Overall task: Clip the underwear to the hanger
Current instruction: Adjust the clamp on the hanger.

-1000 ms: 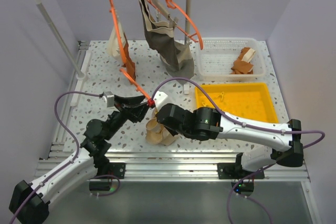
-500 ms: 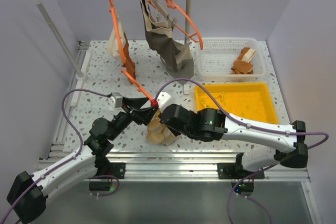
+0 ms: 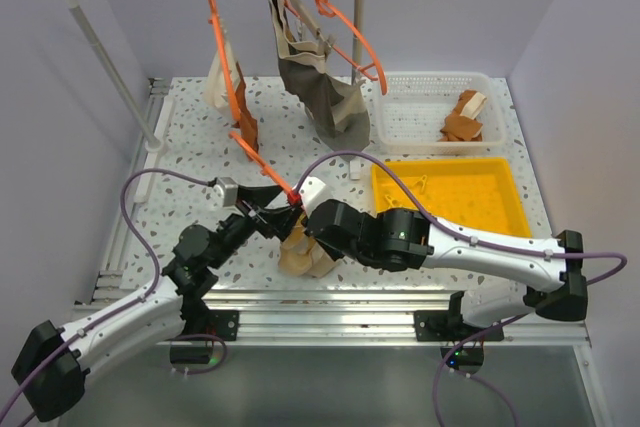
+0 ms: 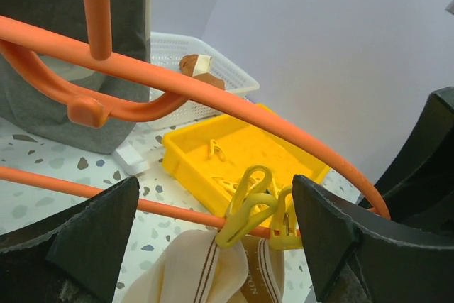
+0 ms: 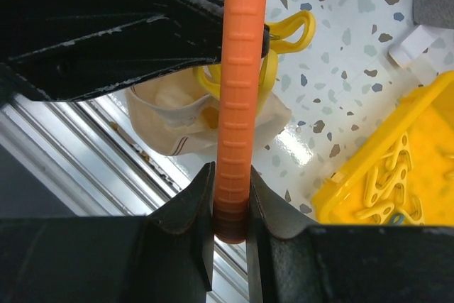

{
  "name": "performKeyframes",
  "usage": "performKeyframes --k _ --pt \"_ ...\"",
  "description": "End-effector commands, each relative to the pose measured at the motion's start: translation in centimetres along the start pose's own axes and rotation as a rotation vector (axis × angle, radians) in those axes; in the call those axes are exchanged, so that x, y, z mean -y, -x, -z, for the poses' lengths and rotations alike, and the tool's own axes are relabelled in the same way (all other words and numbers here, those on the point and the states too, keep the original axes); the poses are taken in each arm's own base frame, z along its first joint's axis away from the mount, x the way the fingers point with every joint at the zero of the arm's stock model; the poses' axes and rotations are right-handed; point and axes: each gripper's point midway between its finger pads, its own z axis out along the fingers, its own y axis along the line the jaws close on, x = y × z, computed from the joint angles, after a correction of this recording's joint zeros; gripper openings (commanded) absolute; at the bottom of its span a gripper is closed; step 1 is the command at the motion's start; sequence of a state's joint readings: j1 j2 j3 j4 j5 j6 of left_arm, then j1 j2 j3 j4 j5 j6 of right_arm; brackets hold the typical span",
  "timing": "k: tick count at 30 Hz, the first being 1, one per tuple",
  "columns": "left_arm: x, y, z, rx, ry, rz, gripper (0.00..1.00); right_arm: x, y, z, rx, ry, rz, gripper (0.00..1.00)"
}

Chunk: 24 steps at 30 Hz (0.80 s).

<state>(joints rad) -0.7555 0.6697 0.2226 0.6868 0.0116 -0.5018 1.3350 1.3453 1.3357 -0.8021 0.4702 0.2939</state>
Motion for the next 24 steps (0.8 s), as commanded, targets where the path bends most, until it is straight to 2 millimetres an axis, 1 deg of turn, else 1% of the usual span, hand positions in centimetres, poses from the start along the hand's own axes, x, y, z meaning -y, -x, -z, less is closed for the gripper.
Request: performKeyframes --k 1,3,8,15,22,24 --pt "0.2 1.8 -1.1 0.038 0.017 -0.040 0.92 -0.2 2.1 1.4 0.093 0.043 -0.037 0.00" --pt "-0.1 1.3 -1.3 0.018 0.033 -0.048 0.92 -0.2 2.1 1.4 0.091 0.042 -0.039 0.00" --pt "-0.7 1.5 -1.3 0.012 0.069 -0.069 0.93 -0.3 2.2 1.5 0.094 0.050 -0.041 0.00" --pt "-2.6 0.8 -1.1 -0.024 0.162 -0.117 0.93 -0.4 2.5 1.9 0.110 0.068 -0.050 0.00" --pt "-3.4 1.0 -0.9 -0.020 0.209 -0.144 0.92 -0.1 2.5 2.2 0.119 0.066 -0.054 0.00" --pt "-4.0 1.1 -0.8 -0.018 0.239 -0.154 0.93 -0.1 2.5 2.2 0.120 0.064 -0.056 0.00"
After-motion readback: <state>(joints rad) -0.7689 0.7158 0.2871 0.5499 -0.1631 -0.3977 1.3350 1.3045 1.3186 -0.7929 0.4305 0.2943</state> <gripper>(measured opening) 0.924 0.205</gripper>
